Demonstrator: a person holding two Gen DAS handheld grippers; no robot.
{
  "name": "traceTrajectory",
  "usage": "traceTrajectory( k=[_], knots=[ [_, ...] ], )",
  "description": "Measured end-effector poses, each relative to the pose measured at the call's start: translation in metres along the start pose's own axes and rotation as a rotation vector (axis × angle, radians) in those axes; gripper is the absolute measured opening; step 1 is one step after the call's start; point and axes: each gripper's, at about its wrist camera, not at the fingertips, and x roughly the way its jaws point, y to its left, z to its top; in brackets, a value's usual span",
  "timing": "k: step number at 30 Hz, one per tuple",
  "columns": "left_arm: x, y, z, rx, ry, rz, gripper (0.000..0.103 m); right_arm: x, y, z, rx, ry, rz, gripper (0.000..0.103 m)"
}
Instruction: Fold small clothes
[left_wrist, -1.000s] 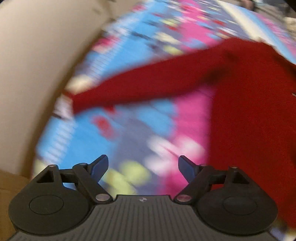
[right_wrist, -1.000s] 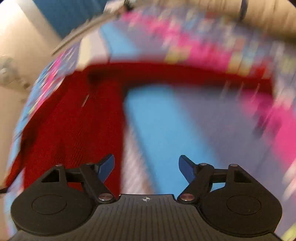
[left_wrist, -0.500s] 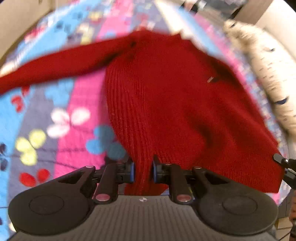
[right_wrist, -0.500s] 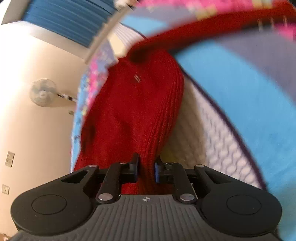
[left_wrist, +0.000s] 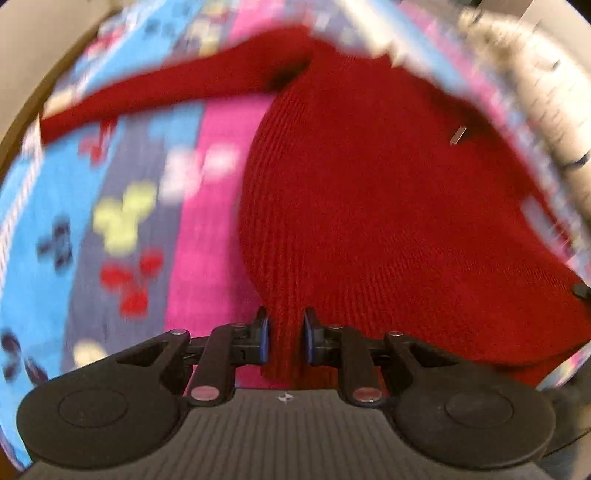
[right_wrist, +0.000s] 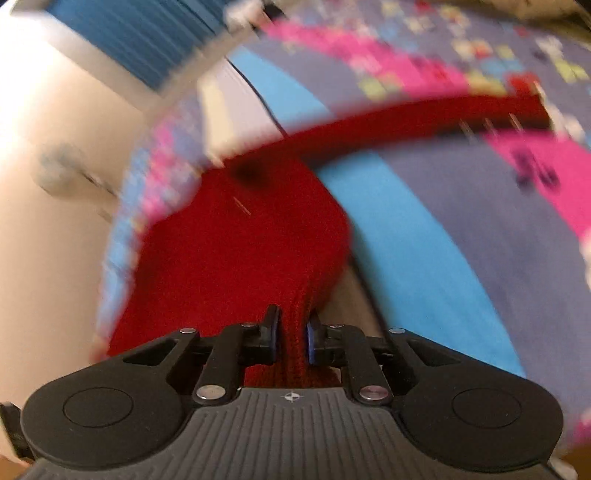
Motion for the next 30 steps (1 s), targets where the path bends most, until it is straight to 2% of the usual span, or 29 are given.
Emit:
traceTrajectory(
  k=[1, 2, 3, 5, 6, 7, 8, 9, 13, 14, 16, 19, 21, 25, 30],
  knots=[
    [0.016, 0.004, -0.008, 0.003, 0.036, 0.029, 0.023, 0.014, -0.008, -0.011, 0.023, 0.035, -0.050, 0.011],
    [0.026, 0.010, -0.018, 0.002, 0.053, 0.049, 0.033, 0.024, -0.022, -0.025, 0.038, 0.059, -0.102, 0.011],
    [0.031, 0.019, -0.023, -0.026, 0.049, 0.030, 0.043, 0.030, -0.033, -0.031, 0.060, 0.060, -0.129, 0.014],
    [0.028, 0.032, -0.022, -0.096, 0.045, -0.030, 0.046, 0.028, -0.053, -0.034, 0.150, 0.027, -0.084, 0.022],
    [0.025, 0.037, -0.021, -0.122, 0.045, -0.051, 0.061, 0.028, -0.055, -0.032, 0.180, 0.023, -0.069, 0.034],
    [0.022, 0.040, -0.021, -0.141, 0.041, -0.063, 0.085, 0.024, -0.058, -0.032, 0.194, 0.014, -0.060, 0.054],
    [0.020, 0.041, -0.022, -0.145, 0.026, -0.058, 0.091, 0.023, -0.054, -0.029, 0.189, 0.001, -0.054, 0.062],
    [0.016, 0.039, -0.023, -0.139, 0.006, -0.043, 0.092, 0.027, -0.046, -0.028, 0.169, -0.012, -0.052, 0.068],
    [0.011, 0.040, -0.033, -0.145, 0.018, -0.052, 0.092, 0.022, -0.034, -0.027, 0.096, -0.036, -0.066, 0.068],
    [0.011, 0.041, -0.037, -0.147, 0.021, -0.060, 0.092, 0.036, -0.025, -0.018, 0.079, -0.027, -0.066, 0.069],
    [0.012, 0.043, -0.040, -0.145, 0.015, -0.072, 0.092, 0.045, -0.021, -0.019, 0.054, 0.004, -0.064, 0.070],
    [0.011, 0.047, -0.033, -0.177, -0.001, -0.154, 0.092, 0.061, -0.018, -0.024, 0.048, 0.065, -0.041, 0.071],
    [0.010, 0.051, -0.028, -0.213, -0.014, -0.197, 0.092, 0.061, -0.010, -0.030, 0.025, 0.042, -0.073, 0.072],
    [0.001, 0.052, -0.031, -0.178, -0.055, -0.099, 0.092, 0.050, 0.001, -0.039, -0.051, 0.002, -0.103, 0.072],
    [-0.004, 0.050, -0.051, -0.106, -0.059, 0.023, 0.092, 0.041, 0.002, -0.053, -0.107, -0.004, -0.173, 0.072]
  ],
)
